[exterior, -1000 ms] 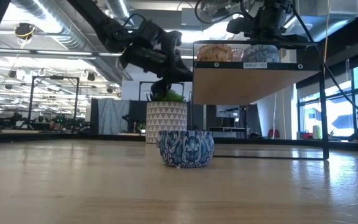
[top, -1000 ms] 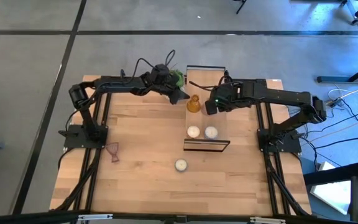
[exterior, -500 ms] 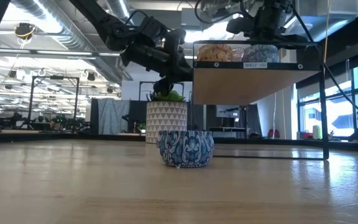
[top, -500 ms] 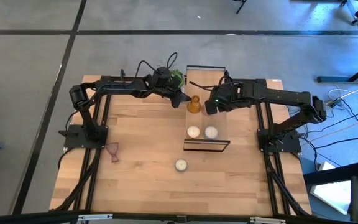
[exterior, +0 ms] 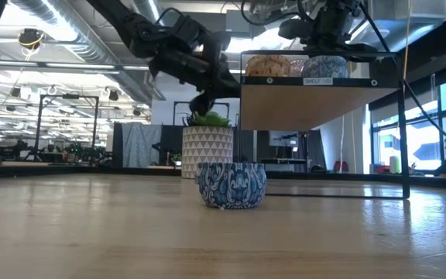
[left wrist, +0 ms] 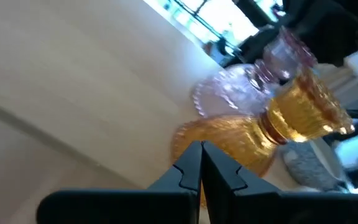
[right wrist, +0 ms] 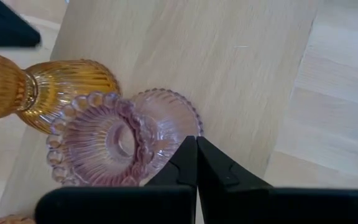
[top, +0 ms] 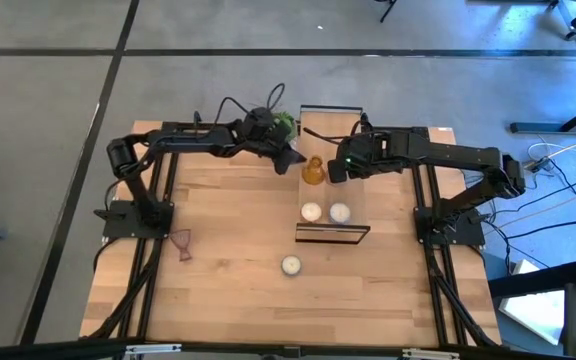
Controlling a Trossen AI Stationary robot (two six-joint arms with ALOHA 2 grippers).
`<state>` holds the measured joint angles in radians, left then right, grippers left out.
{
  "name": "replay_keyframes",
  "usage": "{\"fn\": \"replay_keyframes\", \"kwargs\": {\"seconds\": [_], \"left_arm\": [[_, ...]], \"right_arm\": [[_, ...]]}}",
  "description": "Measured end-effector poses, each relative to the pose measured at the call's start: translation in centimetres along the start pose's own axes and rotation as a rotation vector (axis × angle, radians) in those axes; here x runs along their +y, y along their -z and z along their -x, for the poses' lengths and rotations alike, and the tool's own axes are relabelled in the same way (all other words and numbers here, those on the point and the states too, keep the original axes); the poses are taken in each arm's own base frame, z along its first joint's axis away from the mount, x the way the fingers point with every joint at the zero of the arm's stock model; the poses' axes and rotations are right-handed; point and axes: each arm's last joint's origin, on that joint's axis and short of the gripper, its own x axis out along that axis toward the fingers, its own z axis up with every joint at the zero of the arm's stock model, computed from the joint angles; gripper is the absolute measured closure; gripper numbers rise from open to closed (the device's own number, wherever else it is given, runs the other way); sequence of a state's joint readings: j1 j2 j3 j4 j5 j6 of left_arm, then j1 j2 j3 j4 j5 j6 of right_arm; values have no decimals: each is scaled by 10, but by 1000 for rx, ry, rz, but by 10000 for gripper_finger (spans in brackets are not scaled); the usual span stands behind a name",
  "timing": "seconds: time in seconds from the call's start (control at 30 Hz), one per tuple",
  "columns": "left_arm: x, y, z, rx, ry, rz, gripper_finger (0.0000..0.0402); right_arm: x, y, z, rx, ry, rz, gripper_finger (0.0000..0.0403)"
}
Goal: Pick & Place candle stick holders
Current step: Adjust the glass candle holders on the shelf, then put the pink glass candle holder on the shelf
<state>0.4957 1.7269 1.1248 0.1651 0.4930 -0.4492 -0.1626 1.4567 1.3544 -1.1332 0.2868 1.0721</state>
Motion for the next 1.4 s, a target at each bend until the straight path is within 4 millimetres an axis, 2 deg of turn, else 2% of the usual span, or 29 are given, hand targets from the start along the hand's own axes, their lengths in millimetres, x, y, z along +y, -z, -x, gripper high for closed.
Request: {"fn": "replay_keyframes", "kwargs": {"seconds": [0.13,0.33,0.63,0.73,0.83,1.07,1.23,1.4], "left_arm": [[-4,-11,18,-52,-76,-42,400],[-11,-24,44,-100,-100,-55,399],[-32,-29,77,-97,-136,-97,399],[-43,-29,88,-97,-128,-120,400],[-54,-29,100,-96,-100,-133,398],[-73,-18,112,35,63,-69,398],[-91,2,108,194,139,-45,396],[-113,21,100,317,225,-54,399]], "right_arm": [[0,0,0,2,-3,0,403],[1,0,0,1,-14,7,403],[-4,0,6,24,37,46,403],[-5,-3,17,15,55,71,403],[-6,-9,36,-7,54,103,403],[5,-11,87,-87,-99,219,403],[15,3,115,-93,-221,341,403],[23,30,128,-73,-286,447,403]]}}
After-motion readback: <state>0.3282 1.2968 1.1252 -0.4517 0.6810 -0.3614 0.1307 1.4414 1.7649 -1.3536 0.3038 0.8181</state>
